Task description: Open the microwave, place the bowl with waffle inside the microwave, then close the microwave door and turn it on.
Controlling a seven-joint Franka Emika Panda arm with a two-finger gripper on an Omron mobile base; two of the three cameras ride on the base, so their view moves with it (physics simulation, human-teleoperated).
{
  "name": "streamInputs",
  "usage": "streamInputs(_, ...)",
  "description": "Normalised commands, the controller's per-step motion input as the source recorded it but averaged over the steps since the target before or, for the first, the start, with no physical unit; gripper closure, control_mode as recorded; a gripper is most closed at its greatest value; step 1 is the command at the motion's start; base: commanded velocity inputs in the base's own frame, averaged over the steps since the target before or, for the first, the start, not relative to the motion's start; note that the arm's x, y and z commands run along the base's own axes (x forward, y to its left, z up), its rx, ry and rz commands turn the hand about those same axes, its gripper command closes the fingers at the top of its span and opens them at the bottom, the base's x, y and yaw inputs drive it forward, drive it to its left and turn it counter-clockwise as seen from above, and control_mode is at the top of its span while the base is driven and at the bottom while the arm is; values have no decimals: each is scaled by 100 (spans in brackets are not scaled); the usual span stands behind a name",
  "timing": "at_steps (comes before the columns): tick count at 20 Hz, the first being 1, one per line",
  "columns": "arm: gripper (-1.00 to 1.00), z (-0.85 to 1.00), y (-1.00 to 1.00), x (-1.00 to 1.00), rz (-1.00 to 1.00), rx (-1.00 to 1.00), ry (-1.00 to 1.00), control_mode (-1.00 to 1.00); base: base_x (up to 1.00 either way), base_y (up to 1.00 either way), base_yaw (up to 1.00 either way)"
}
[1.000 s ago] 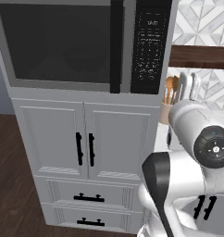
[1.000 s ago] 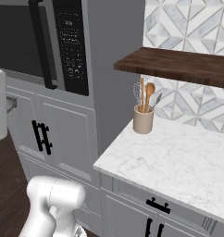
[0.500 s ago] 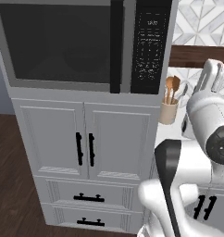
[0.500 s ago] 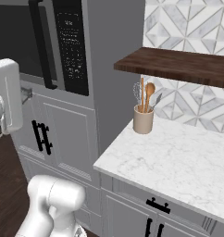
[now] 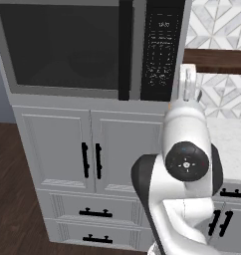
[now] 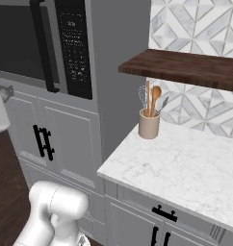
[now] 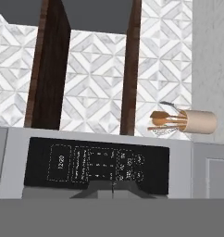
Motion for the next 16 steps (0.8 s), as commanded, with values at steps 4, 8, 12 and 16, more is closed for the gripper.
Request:
streamInputs(4,100,-19,-7,76,0,-1,5,-100,0,0,0)
streamInputs(8,100,-28,-15,70,0,0,4,-100,0,0,0)
streamInputs(12,100,-36,-17,50,0,0,0,-100,0,0,0)
streamInputs(16,100,-30,-36,36,0,0,0,-100,0,0,0)
